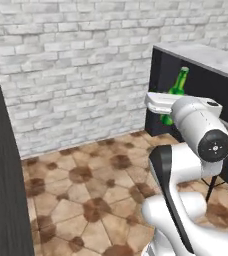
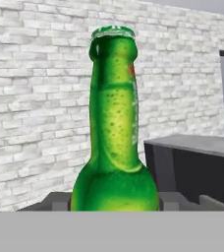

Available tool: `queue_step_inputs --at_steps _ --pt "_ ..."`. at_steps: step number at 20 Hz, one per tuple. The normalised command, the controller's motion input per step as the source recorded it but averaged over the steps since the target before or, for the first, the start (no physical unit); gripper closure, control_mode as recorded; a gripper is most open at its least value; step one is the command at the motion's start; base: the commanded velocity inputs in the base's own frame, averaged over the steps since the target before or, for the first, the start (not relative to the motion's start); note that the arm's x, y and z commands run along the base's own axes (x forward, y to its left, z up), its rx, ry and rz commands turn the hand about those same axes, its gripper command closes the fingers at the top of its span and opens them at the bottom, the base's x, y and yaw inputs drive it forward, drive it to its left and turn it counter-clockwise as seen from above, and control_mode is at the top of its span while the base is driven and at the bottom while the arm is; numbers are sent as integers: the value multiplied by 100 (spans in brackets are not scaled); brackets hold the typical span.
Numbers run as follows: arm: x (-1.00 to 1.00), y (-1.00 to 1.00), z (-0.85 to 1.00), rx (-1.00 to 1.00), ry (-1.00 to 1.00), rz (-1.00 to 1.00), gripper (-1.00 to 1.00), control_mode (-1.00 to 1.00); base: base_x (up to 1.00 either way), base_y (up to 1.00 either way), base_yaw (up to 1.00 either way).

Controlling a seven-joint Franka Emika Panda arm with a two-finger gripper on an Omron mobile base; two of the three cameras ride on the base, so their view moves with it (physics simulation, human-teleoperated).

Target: Open the cabinet directly in front. Then move the beer and the cup to the dining counter with the candle on it.

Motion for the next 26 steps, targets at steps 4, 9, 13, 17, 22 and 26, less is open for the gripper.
queue_step_inputs --at_steps 4,9,13,17,22,26 --pt "0 0 0 0 0 0 100 100 72 63 -81" --pt "0 0 0 0 0 0 100 100 65 61 -85" --pt "0 0 0 0 0 0 100 100 64 48 -85" --pt "0 0 0 0 0 0 100 100 46 22 -79" --pt "0 0 0 0 0 0 100 100 29 3 -73" --pt "0 0 0 0 0 0 100 100 17 0 -60"
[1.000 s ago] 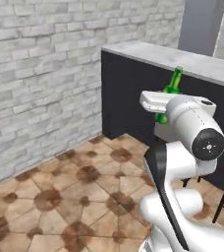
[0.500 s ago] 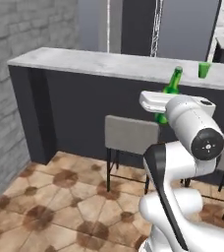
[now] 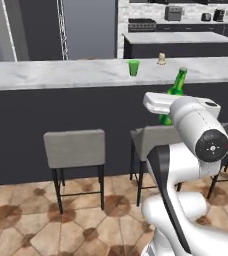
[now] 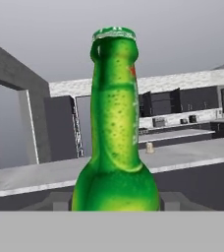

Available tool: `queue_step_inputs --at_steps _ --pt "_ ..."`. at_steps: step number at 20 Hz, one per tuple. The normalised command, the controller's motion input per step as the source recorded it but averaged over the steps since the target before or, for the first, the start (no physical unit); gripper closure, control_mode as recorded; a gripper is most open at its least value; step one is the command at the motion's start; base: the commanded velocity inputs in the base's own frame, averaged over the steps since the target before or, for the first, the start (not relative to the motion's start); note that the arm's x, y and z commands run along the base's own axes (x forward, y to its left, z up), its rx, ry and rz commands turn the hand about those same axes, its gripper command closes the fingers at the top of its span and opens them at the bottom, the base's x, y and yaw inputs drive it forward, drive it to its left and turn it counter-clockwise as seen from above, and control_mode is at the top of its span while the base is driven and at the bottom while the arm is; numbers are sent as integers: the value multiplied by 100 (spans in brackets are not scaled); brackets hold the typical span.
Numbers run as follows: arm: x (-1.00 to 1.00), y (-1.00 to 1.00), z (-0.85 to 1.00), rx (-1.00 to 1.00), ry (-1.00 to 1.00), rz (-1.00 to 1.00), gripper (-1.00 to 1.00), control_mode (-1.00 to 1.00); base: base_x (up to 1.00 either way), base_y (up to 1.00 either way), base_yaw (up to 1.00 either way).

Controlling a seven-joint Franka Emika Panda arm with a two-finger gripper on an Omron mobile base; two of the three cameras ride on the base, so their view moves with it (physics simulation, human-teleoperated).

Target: Open the cabinet directly in front. Then move the beer and the cup to the dining counter with the candle on it.

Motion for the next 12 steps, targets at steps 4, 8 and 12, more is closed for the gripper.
queue_step_inputs --at_steps 4,8,12 --pt "0 0 0 0 0 0 100 100 26 0 -34" --pt "0 0 0 0 0 0 100 100 15 -23 -1" --pt "0 0 0 0 0 0 100 100 31 -55 0"
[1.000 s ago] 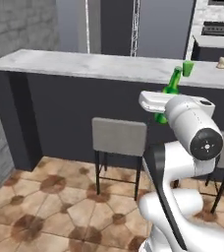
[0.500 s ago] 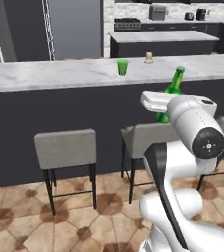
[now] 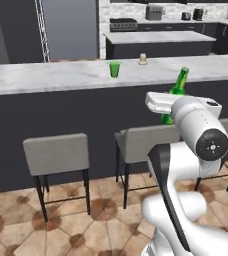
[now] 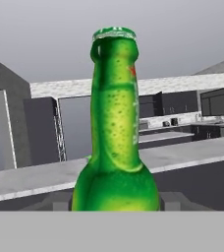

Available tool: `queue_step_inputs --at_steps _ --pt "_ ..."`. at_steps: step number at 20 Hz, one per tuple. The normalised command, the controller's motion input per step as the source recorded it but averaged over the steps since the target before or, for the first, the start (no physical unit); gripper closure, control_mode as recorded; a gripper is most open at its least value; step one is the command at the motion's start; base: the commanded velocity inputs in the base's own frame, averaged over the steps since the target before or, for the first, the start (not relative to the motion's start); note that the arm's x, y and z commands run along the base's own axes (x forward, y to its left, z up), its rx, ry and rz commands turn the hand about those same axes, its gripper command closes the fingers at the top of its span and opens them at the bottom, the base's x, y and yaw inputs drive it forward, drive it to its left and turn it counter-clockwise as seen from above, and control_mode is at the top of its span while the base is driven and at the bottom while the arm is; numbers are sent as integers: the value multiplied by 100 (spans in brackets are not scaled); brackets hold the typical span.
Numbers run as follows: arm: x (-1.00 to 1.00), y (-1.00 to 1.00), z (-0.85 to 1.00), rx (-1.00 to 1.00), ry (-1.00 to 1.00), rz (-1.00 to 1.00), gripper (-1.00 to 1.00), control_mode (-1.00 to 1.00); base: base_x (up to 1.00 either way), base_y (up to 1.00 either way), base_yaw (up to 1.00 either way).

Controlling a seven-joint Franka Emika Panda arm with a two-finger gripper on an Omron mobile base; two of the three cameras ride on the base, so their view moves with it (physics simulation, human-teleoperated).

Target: Open the cabinet directly in front. Then move the beer and the cup to the dining counter with the candle on it.

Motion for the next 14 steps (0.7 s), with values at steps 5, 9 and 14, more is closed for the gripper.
queue_step_inputs --at_steps 5,9,14 --pt "0 0 0 0 0 0 100 100 36 -76 0" --pt "0 0 0 0 0 0 100 100 49 -66 -2" --pt "0 0 0 0 0 0 100 100 99 -14 -2"
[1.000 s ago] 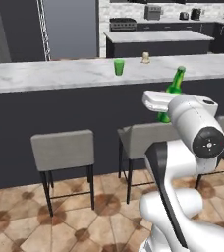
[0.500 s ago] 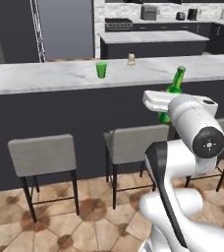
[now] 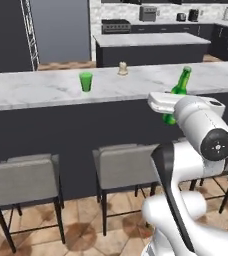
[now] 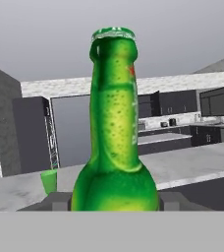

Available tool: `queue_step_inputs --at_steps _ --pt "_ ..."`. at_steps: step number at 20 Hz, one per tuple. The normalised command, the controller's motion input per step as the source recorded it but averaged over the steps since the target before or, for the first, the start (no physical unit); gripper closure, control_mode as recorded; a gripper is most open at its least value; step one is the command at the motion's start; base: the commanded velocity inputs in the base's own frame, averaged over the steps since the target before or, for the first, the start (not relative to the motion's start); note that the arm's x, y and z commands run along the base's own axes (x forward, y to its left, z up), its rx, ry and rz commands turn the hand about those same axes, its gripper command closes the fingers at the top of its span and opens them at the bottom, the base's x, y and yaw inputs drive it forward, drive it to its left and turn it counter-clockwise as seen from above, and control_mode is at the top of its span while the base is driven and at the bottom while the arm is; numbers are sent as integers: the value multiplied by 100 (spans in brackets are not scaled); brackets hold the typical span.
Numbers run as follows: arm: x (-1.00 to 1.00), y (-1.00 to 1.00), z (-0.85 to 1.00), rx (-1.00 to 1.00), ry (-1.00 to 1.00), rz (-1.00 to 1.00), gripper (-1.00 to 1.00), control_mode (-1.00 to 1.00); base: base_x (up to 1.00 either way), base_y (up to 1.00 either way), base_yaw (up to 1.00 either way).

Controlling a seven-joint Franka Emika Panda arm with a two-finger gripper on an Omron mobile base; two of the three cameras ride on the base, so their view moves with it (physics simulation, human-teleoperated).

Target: Open the cabinet directly in front. Then move the beer and the cup to the dining counter with the candle on it.

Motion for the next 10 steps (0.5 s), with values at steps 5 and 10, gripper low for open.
queue_step_inputs --at_steps 5,10 --pt "0 0 0 0 0 0 100 100 100 -2 -4" --pt "0 0 0 0 0 0 100 100 62 -1 -1"
